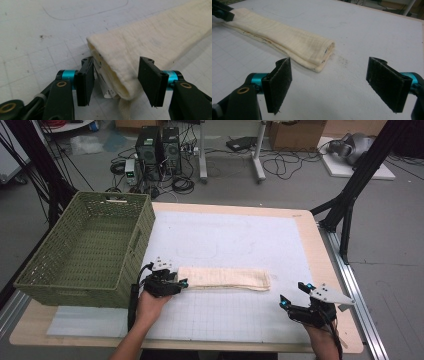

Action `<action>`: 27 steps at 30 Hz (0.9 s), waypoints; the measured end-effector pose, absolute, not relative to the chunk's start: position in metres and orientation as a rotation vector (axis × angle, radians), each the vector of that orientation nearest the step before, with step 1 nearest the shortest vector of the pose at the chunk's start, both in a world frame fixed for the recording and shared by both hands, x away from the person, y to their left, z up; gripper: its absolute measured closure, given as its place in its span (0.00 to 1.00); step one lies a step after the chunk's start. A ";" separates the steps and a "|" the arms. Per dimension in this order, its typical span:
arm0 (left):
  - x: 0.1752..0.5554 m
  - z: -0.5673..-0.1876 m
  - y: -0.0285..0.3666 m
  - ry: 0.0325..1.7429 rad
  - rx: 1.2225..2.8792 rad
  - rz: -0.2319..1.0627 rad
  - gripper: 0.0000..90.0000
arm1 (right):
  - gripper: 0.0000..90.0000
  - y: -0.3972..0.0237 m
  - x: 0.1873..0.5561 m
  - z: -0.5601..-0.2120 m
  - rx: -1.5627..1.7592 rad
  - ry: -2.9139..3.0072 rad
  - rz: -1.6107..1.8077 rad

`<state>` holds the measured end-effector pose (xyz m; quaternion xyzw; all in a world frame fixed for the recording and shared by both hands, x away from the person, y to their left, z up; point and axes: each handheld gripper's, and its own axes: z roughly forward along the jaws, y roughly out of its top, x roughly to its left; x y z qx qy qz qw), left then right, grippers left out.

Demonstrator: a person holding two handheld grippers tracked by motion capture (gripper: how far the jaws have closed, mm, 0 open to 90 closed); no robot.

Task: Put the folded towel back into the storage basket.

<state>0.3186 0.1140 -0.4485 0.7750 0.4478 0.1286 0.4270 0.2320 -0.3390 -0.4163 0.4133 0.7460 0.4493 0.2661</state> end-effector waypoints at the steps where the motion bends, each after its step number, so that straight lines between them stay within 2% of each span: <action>1: 0.318 -0.449 0.113 1.107 1.950 0.324 0.55 | 0.21 -0.339 0.232 -0.416 1.114 2.015 1.213; 8: 0.313 -0.451 0.108 1.043 1.983 0.367 0.68 | 0.21 -0.337 0.233 -0.417 1.116 2.017 1.213; 13: 0.312 -0.451 0.106 0.989 1.998 0.353 0.89 | 0.21 -0.336 0.235 -0.417 1.119 2.017 1.214; 20: 0.313 -0.451 0.108 0.998 1.977 0.344 0.92 | 0.21 -0.329 0.242 -0.418 1.127 2.004 1.197; 27: 0.314 -0.450 0.111 0.990 1.962 0.369 0.92 | 0.21 -0.314 0.266 -0.427 1.172 2.052 1.156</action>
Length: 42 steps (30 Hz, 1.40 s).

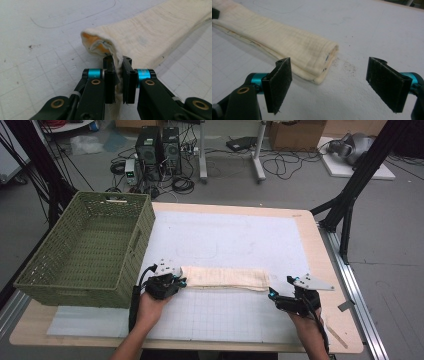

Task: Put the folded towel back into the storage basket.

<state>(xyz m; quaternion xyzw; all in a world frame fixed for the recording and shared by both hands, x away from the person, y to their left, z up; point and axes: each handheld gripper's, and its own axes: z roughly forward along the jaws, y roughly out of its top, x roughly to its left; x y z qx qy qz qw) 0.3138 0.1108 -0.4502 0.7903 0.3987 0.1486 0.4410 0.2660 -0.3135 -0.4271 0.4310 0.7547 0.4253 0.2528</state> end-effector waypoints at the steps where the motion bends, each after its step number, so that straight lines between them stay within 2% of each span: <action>1: 0.314 -0.450 0.111 0.990 1.962 0.369 0.92 | 0.22 -0.311 0.269 -0.428 1.174 2.059 1.152; 8: 0.313 -0.449 0.112 0.984 1.957 0.381 0.92 | 0.39 -0.296 0.289 -0.439 1.211 2.116 1.103; 12: 0.313 -0.449 0.112 0.980 1.955 0.382 0.92 | 0.44 -0.292 0.296 -0.445 1.243 2.145 1.059; 13: 0.313 -0.449 0.112 0.979 1.954 0.382 0.92 | 0.49 -0.290 0.299 -0.449 1.265 2.174 1.045; 14: 0.313 -0.449 0.112 0.979 1.956 0.383 0.92 | 0.49 -0.290 0.299 -0.449 1.265 2.174 1.045; 15: 0.313 -0.449 0.112 0.976 1.958 0.384 0.92 | 0.56 -0.289 0.299 -0.449 1.260 2.183 1.046; 16: 0.313 -0.449 0.112 0.976 1.958 0.384 0.92 | 0.56 -0.289 0.299 -0.449 1.260 2.183 1.046; 17: 0.314 -0.450 0.112 0.976 1.961 0.384 0.92 | 0.65 -0.289 0.299 -0.450 1.245 2.206 1.056; 19: 0.314 -0.450 0.112 0.977 1.962 0.384 0.92 | 0.72 -0.287 0.299 -0.450 1.226 2.223 1.055; 24: 0.314 -0.451 0.111 0.981 1.979 0.388 0.92 | 0.78 -0.287 0.299 -0.450 1.229 2.237 1.067; 26: 0.314 -0.451 0.110 0.987 1.979 0.392 0.92 | 0.88 -0.286 0.299 -0.450 1.214 2.263 1.083; 28: 0.314 -0.451 0.109 0.990 1.986 0.402 0.92 | 0.92 -0.286 0.299 -0.449 1.232 2.266 1.092; 34: 0.313 -0.447 0.112 0.989 1.956 0.400 0.93 | 0.94 -0.288 0.298 -0.449 1.221 2.268 1.108; 42: 0.305 -0.422 0.123 0.921 1.842 0.408 0.93 | 0.94 -0.295 0.295 -0.437 1.160 2.208 1.225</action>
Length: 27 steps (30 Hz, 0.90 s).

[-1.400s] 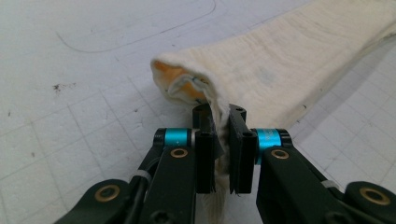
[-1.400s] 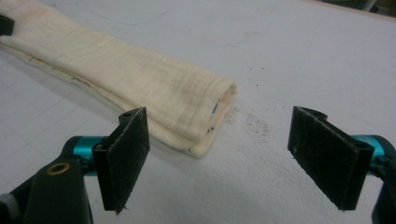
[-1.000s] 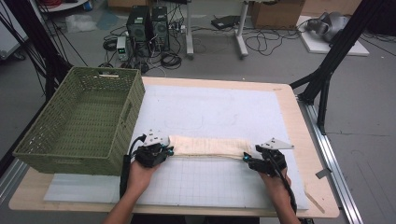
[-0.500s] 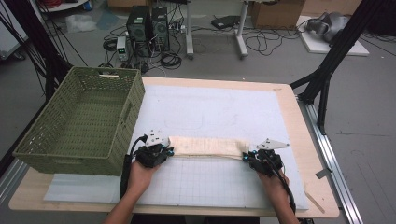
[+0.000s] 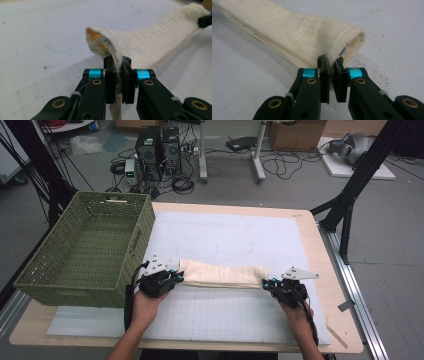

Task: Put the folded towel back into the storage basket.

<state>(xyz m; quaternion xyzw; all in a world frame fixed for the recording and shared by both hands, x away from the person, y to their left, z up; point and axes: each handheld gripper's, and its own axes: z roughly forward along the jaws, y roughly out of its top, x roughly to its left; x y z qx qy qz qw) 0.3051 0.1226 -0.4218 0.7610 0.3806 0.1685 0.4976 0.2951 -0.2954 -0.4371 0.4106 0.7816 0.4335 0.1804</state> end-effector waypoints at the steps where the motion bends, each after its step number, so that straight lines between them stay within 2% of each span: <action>1: 0.305 -0.422 0.123 0.921 1.842 0.408 0.93 | 0.94 -0.296 0.294 -0.435 1.160 2.198 1.238; 18: 0.283 -0.376 0.131 0.819 1.735 0.465 0.93 | 0.94 -0.302 0.293 -0.402 1.047 2.104 1.368; 27: 0.265 -0.351 0.146 0.794 1.693 0.516 0.93 | 0.94 -0.290 0.309 -0.379 0.986 2.087 1.423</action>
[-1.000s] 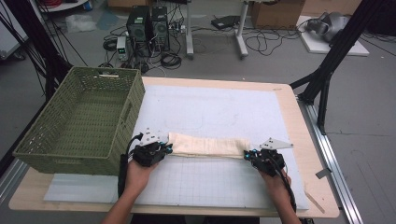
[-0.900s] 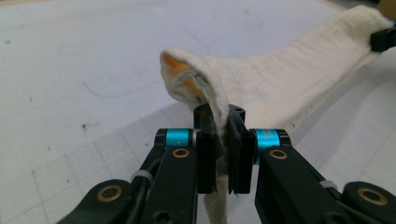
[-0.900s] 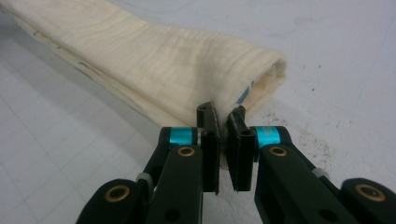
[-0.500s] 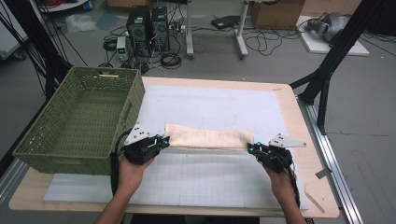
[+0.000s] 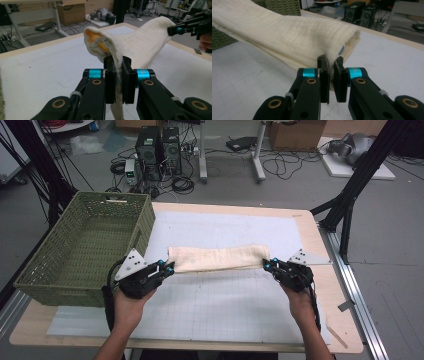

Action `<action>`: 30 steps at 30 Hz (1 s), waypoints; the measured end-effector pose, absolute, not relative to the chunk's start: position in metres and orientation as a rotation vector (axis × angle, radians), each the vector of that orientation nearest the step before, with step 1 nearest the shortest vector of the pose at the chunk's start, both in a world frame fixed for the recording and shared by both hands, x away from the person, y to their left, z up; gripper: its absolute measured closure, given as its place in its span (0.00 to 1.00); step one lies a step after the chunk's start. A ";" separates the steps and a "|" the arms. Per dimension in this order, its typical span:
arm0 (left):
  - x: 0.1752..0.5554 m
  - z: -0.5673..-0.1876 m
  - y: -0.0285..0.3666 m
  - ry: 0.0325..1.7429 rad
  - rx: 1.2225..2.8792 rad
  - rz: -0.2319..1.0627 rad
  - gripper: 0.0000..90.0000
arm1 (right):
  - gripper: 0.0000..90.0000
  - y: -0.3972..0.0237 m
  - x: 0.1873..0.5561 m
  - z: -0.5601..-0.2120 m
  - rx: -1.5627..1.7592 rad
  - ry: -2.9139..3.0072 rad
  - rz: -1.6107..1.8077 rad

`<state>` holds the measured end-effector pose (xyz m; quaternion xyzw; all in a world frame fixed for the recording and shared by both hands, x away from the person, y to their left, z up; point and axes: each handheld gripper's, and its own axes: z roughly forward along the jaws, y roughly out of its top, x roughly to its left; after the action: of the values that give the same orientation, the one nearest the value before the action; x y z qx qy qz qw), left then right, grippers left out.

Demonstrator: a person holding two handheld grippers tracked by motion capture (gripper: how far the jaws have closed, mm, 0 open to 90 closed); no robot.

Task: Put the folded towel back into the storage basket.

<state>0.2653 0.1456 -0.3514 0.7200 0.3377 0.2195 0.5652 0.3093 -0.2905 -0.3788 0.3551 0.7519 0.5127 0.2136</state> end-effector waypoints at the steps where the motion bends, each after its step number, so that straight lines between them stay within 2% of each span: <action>1: 0.263 -0.349 0.148 0.794 1.689 0.522 0.93 | 0.94 -0.288 0.312 -0.377 0.975 2.089 1.424; 13: 0.240 -0.329 0.186 0.813 1.636 0.610 0.93 | 0.94 -0.239 0.341 -0.352 0.874 2.125 1.447; 30: 0.207 -0.310 0.245 0.863 1.557 0.737 0.93 | 0.94 -0.150 0.383 -0.321 0.714 2.201 1.475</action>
<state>0.2066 0.2446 -0.3097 0.6635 0.3680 0.3142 0.5706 0.3829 -0.1496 -0.3212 0.2550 0.7862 0.5270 0.1977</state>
